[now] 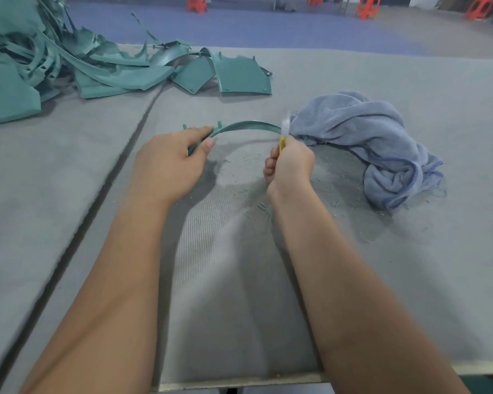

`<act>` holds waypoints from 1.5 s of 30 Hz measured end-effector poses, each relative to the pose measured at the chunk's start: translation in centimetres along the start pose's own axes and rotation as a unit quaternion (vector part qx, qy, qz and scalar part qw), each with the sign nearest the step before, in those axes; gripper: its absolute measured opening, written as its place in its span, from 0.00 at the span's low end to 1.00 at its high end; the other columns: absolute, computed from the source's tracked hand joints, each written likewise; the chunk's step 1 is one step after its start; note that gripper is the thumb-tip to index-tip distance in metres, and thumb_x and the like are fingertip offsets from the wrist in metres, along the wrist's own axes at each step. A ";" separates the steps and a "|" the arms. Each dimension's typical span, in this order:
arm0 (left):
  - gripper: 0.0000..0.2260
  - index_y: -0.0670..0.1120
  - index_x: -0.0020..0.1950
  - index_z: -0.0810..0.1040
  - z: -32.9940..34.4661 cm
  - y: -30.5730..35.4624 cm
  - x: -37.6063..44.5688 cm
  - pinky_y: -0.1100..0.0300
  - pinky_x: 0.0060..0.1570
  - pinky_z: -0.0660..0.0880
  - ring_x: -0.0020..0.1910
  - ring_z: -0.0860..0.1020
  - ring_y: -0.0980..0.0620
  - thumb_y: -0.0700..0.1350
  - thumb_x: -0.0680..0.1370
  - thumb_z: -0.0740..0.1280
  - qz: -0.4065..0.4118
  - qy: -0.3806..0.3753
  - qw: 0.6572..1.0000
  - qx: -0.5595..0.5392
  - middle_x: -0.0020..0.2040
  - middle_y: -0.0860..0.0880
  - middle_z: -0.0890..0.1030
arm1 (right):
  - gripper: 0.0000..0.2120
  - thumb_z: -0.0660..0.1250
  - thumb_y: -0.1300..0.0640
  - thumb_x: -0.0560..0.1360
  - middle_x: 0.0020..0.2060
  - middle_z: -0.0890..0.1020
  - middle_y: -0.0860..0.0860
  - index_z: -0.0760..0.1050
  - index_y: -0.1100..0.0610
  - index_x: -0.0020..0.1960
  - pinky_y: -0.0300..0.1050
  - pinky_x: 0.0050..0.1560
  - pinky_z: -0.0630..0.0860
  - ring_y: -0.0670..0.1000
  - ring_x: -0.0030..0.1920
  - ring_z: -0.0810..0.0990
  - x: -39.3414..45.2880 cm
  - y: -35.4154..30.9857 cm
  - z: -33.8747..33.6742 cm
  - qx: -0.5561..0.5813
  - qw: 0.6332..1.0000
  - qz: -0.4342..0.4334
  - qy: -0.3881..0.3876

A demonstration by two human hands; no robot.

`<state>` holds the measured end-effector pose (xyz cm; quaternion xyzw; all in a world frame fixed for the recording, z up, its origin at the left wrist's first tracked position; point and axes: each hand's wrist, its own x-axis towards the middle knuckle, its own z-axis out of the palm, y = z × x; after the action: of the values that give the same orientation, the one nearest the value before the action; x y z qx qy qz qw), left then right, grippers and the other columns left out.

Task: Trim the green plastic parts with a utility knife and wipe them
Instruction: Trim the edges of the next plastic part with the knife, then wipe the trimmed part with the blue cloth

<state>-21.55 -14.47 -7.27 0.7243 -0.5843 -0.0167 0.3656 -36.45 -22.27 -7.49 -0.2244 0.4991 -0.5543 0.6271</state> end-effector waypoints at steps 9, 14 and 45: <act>0.18 0.52 0.71 0.72 1.5 0.2 0.6 0.46 0.68 0.66 0.71 0.69 0.47 0.52 0.82 0.59 -0.003 0.034 0.999 0.032 0.71 0.45 0.72 | 0.14 0.58 0.56 0.73 0.28 0.68 0.49 0.63 0.56 0.30 0.46 0.33 0.58 0.53 0.33 0.67 -0.5 -0.7 -2.7 -0.556 0.781 -0.285 0.015; 0.14 0.54 0.63 0.80 0.8 -0.1 0.4 0.57 0.57 0.73 0.58 0.78 0.50 0.53 0.80 0.64 0.017 0.058 0.998 -0.027 0.59 0.50 0.82 | 0.14 0.58 0.51 0.73 0.51 0.74 0.55 0.79 0.54 0.49 0.52 0.53 0.61 0.58 0.55 0.68 0.5 -0.9 -2.9 -0.677 0.653 -0.334 0.062; 0.07 0.45 0.51 0.76 1.8 0.2 2.1 0.47 0.49 0.79 0.43 0.82 0.50 0.41 0.83 0.58 -0.366 0.101 0.696 -0.609 0.53 0.45 0.82 | 0.21 0.68 0.44 0.73 0.52 0.80 0.47 0.75 0.51 0.63 0.43 0.46 0.70 0.49 0.52 0.77 0.5 -2.5 -3.9 -0.587 0.731 -0.317 -0.145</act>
<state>-21.84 -17.20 -7.59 0.4972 -0.0942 -0.4281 0.7487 -41.07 -22.34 -7.17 -0.7705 0.5280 -0.2789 0.2233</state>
